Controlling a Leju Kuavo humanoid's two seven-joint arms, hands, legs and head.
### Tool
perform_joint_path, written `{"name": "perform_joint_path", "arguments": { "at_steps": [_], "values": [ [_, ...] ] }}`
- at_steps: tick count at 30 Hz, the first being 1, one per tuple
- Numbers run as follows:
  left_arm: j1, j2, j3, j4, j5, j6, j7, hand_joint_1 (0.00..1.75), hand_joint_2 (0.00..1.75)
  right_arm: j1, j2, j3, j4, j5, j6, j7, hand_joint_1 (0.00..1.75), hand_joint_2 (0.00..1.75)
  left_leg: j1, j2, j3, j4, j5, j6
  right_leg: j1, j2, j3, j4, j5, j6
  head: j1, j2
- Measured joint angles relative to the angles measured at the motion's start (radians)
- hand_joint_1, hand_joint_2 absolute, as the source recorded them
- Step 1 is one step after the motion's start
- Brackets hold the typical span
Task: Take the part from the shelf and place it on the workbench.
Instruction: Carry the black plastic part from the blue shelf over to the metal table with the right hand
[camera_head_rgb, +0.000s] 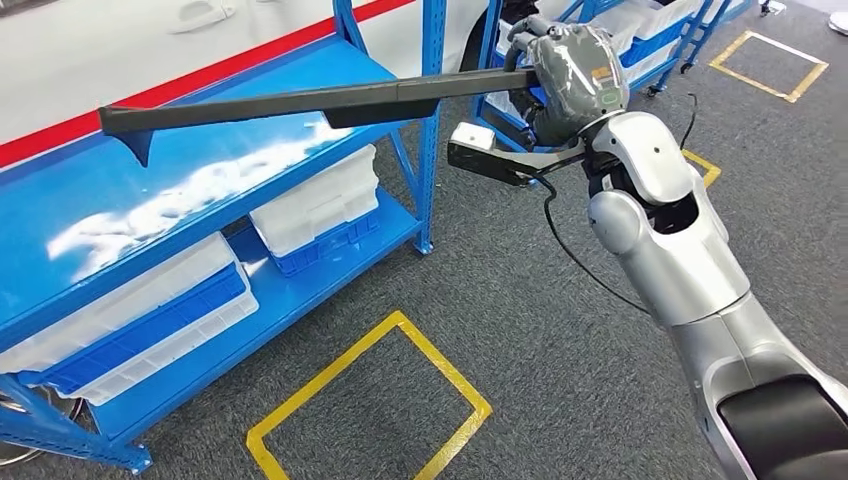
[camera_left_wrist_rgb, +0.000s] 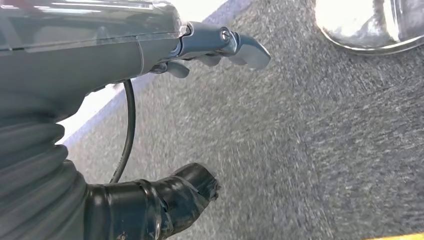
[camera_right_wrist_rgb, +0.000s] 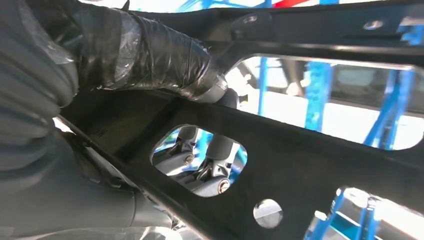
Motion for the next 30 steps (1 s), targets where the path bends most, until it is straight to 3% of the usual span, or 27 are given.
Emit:
{"name": "perform_joint_path", "arguments": {
  "at_steps": [1,3,5,6,7,8,10,12,14,16,17,19,20,21,22,23,25,27,29,30],
  "values": [
    [0.0,-0.002,0.0,0.0,0.0,0.003,0.0,0.0,1.75,-0.001,-0.002,-0.002,0.0,0.005,0.0,0.001,1.75,1.75,0.003,0.015,0.005,-0.005,0.002,0.005,0.002,-0.033,-0.013,0.026,-0.015,0.006,0.002,0.0],
    [0.001,-0.003,0.0,-0.001,-0.002,0.007,-0.001,0.0,1.75,-0.003,-0.004,-0.003,-0.001,0.014,-0.001,0.002,1.75,1.75,0.004,0.045,0.009,-0.009,0.0,0.01,-0.002,-0.1,-0.068,0.132,-0.066,0.018,0.006,0.0],
    [0.002,-0.003,0.0,-0.001,-0.003,0.006,-0.002,0.0,1.75,-0.002,-0.004,-0.003,-0.001,0.023,0.0,0.006,1.75,1.75,0.004,0.074,0.01,-0.009,-0.004,0.01,-0.014,-0.118,-0.13,0.239,-0.099,0.028,0.006,0.0],
    [0.002,-0.003,0.0,-0.001,-0.004,0.005,-0.004,0.0,1.75,-0.002,-0.005,-0.003,-0.001,0.029,0.001,0.008,1.75,1.75,0.004,0.088,0.012,-0.009,-0.006,0.009,-0.019,-0.121,-0.14,0.251,-0.09,0.032,0.006,0.0],
    [0.002,-0.004,0.0,-0.001,-0.005,0.003,-0.005,0.0,1.75,-0.003,-0.006,-0.003,-0.001,0.035,0.002,0.009,1.75,1.75,0.005,0.102,0.016,-0.009,-0.009,0.007,-0.022,-0.126,-0.127,0.222,-0.062,0.033,0.006,0.0],
    [0.002,-0.004,0.0,-0.001,-0.005,0.001,-0.006,0.0,1.75,-0.007,-0.007,-0.003,-0.002,0.04,0.003,0.01,1.75,1.75,0.005,0.115,0.021,-0.009,-0.013,0.004,-0.023,-0.137,-0.095,0.157,-0.022,0.032,0.006,0.0],
    [0.001,-0.007,0.0,-0.001,-0.006,-0.002,-0.008,0.0,1.75,-0.02,-0.009,-0.003,-0.002,0.049,0.005,0.01,1.75,1.75,0.003,0.138,0.032,-0.012,-0.021,-0.004,-0.012,-0.181,-0.027,0.023,0.028,0.022,0.006,0.0],
    [-0.001,-0.008,0.0,-0.001,-0.007,-0.005,-0.009,0.0,1.75,-0.035,-0.01,-0.003,-0.003,0.056,0.007,0.01,1.75,1.75,-0.001,0.159,0.042,-0.017,-0.027,-0.015,0.002,-0.2,-0.004,-0.027,0.032,0.006,0.006,0.0],
    [-0.004,-0.01,0.0,-0.001,-0.008,-0.007,-0.009,0.0,1.75,-0.043,-0.015,-0.003,-0.003,0.059,0.009,0.01,1.75,1.75,-0.003,0.18,0.055,-0.026,-0.032,-0.027,0.004,-0.173,0.0,-0.035,0.032,-0.008,0.006,0.0],
    [-0.006,-0.011,0.0,-0.001,-0.008,-0.008,-0.009,0.0,1.75,-0.05,-0.019,-0.003,-0.006,0.06,0.009,0.01,1.75,1.75,0.0,0.153,0.057,-0.005,-0.054,-0.034,-0.001,-0.149,0.017,-0.054,0.036,-0.023,0.004,0.0],
    [-0.005,-0.011,0.0,-0.001,-0.008,-0.008,-0.009,0.0,1.75,-0.053,-0.018,-0.003,-0.006,0.061,0.01,0.01,1.75,1.75,0.001,0.123,0.042,0.034,-0.078,-0.035,-0.004,-0.137,0.025,-0.062,0.039,-0.031,0.004,0.0],
    [-0.002,-0.01,-0.001,-0.001,-0.009,-0.012,-0.009,0.0,1.75,-0.054,-0.014,-0.001,-0.005,0.065,0.012,0.01,1.75,1.75,0.0,0.068,-0.024,0.162,-0.135,-0.033,-0.002,-0.111,0.029,-0.064,0.038,-0.041,0.003,0.0],
    [0.0,-0.008,-0.001,-0.001,-0.01,-0.015,-0.009,0.0,1.75,-0.052,-0.012,0.0,-0.005,0.069,0.013,0.011,1.75,1.75,-0.001,0.058,-0.058,0.218,-0.15,-0.033,0.001,-0.095,0.029,-0.063,0.036,-0.044,0.003,0.0],
    [0.002,-0.006,-0.001,-0.001,-0.011,-0.018,-0.009,0.0,1.75,-0.05,-0.011,0.001,-0.005,0.076,0.015,0.013,1.75,1.75,-0.003,0.053,-0.081,0.247,-0.147,-0.032,0.003,-0.077,0.029,-0.06,0.034,-0.045,0.003,0.0],
    [0.003,-0.004,-0.001,-0.001,-0.012,-0.021,-0.009,0.0,1.75,-0.051,-0.011,0.002,-0.005,0.084,0.017,0.016,1.75,1.75,-0.005,0.05,-0.086,0.234,-0.12,-0.031,0.004,-0.059,0.029,-0.055,0.031,-0.044,0.003,0.0],
    [0.004,-0.002,0.0,-0.001,-0.012,-0.023,-0.009,0.0,1.75,-0.052,-0.011,0.002,-0.005,0.093,0.019,0.02,1.75,1.75,-0.005,0.044,-0.073,0.186,-0.078,-0.03,0.004,-0.043,0.029,-0.048,0.026,-0.043,0.003,0.0],
    [0.006,0.0,-0.001,-0.001,-0.012,-0.025,-0.009,0.0,1.75,-0.058,-0.011,0.003,-0.005,0.108,0.022,0.028,1.75,1.75,-0.001,0.0,-0.029,0.065,-0.011,-0.027,0.004,-0.014,0.022,-0.026,0.014,-0.034,0.004,0.0],
    [0.006,0.001,-0.001,-0.001,-0.011,-0.027,-0.008,0.0,1.75,-0.064,-0.012,0.004,-0.006,0.117,0.025,0.035,1.75,1.75,0.0,-0.032,-0.008,0.014,-0.001,-0.022,0.0,0.012,0.008,-0.01,0.007,-0.022,0.003,0.0],
    [0.004,0.001,-0.001,-0.001,-0.011,-0.027,-0.007,0.0,1.75,-0.069,-0.018,0.004,-0.008,0.129,0.028,0.042,1.75,1.75,-0.002,-0.015,-0.003,0.008,-0.004,-0.013,-0.004,0.037,0.0,-0.01,0.01,-0.01,0.003,0.0],
    [0.003,0.001,-0.001,-0.001,-0.011,-0.028,-0.007,0.0,1.75,-0.071,-0.024,0.004,-0.01,0.139,0.029,0.048,1.75,1.75,-0.001,-0.002,0.001,0.003,-0.003,-0.008,-0.003,0.031,-0.001,-0.008,0.009,-0.004,0.004,0.0]
  ]
}}
